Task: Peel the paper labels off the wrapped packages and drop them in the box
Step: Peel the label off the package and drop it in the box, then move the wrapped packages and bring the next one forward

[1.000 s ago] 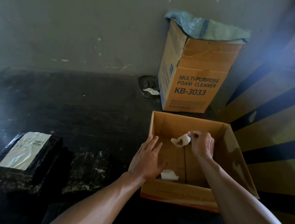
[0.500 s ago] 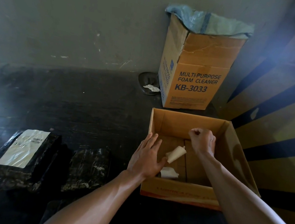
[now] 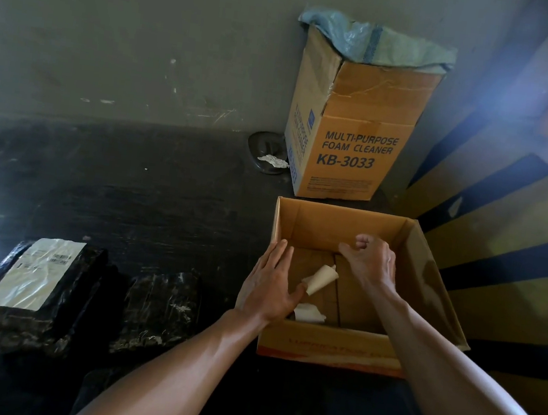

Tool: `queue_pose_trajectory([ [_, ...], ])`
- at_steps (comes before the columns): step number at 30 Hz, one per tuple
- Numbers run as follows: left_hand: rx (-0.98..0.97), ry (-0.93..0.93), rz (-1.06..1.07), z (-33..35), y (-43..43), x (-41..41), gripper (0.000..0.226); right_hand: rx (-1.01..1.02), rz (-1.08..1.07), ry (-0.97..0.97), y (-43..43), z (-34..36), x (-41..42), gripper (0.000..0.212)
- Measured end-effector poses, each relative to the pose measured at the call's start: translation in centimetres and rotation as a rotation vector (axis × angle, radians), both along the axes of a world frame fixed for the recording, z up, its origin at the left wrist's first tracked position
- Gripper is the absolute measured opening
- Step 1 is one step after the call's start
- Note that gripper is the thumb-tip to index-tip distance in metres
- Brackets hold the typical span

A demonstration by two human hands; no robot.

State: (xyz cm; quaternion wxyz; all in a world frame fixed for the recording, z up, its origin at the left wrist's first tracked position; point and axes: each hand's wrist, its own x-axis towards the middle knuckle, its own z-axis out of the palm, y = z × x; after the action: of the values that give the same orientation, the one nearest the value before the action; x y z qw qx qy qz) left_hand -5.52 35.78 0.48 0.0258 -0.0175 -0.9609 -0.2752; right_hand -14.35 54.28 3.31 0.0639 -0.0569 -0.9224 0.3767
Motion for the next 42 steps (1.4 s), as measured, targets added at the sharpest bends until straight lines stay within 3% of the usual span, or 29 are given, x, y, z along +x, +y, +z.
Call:
queue_pose_trajectory([
  [11, 0.125, -0.045, 0.051, 1.3, -2.8, 1.8, 0.088, 0.081, -0.042, -0.052, -1.3, 1.2, 3.2, 0.068],
  [19, 0.17, -0.099, 0.248, 1.3, -12.5, 4.5, 0.082, 0.073, 0.036, 0.019, -8.4, 3.8, 4.6, 0.059],
  [23, 0.353, -0.132, 0.419, -0.4, -18.8, 6.9, 0.082, 0.056, 0.169, 0.025, -14.3, 4.1, 5.8, 0.051],
  [30, 0.509, -0.285, 0.538, -5.6, -26.0, 11.6, 0.083, 0.061, 0.265, -0.2, -23.6, -0.4, 8.6, 0.06],
  [35, 0.631, -0.402, 0.53, -9.4, -26.9, 12.7, 0.086, 0.0, 0.219, -0.513, -26.7, -7.7, 11.9, 0.068],
  [42, 0.676, -0.425, 0.493, -11.3, -26.7, 13.3, 0.083, -0.178, 0.139, -0.624, -27.8, -12.5, 16.1, 0.088],
])
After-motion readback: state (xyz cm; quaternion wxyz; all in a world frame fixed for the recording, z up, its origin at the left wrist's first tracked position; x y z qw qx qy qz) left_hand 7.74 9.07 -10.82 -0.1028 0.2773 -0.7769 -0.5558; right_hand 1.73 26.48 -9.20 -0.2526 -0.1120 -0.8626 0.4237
